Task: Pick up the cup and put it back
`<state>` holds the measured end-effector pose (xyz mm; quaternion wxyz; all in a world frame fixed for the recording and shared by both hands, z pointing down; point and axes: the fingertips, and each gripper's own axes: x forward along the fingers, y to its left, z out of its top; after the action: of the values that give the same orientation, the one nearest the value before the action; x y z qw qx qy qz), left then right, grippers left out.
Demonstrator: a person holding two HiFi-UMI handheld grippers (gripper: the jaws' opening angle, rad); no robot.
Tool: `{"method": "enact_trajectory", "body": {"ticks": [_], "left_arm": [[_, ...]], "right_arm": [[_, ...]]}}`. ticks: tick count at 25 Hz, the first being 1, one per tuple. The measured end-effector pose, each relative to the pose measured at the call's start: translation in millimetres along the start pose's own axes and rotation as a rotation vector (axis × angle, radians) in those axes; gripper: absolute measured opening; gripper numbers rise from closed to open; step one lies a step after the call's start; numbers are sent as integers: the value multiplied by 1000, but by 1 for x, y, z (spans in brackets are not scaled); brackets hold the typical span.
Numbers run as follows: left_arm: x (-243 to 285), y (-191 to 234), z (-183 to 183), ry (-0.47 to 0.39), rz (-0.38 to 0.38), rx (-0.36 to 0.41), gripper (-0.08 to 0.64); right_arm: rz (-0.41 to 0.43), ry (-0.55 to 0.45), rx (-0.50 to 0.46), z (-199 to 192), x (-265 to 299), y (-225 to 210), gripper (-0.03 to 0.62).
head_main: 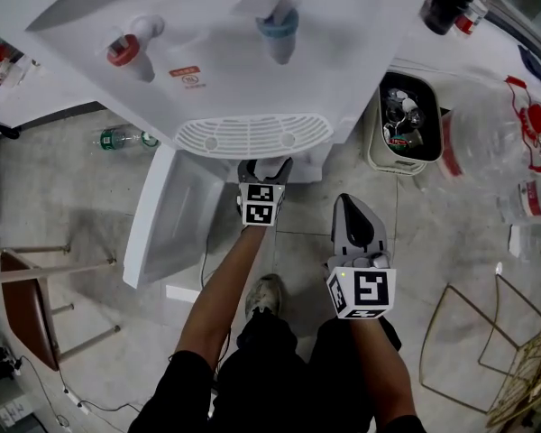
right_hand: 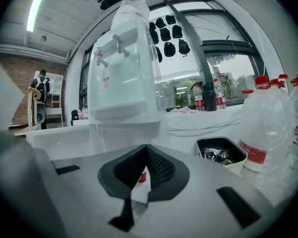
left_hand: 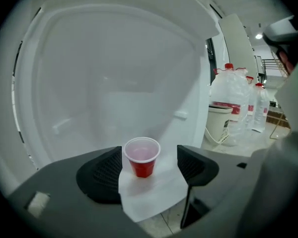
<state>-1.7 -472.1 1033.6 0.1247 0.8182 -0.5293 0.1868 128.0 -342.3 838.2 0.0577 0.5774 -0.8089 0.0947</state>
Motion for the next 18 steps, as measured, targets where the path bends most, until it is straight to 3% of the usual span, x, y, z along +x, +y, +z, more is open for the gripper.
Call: {"method": "enact_trajectory", "body": {"ticks": [12, 18], "left_arm": [[36, 19, -8, 88, 29, -57, 348], [45, 19, -11, 114, 26, -49, 351]], "right_arm": [[-13, 10, -11, -4, 7, -1, -5], [-22, 13, -11, -6, 8, -5, -6]]}}
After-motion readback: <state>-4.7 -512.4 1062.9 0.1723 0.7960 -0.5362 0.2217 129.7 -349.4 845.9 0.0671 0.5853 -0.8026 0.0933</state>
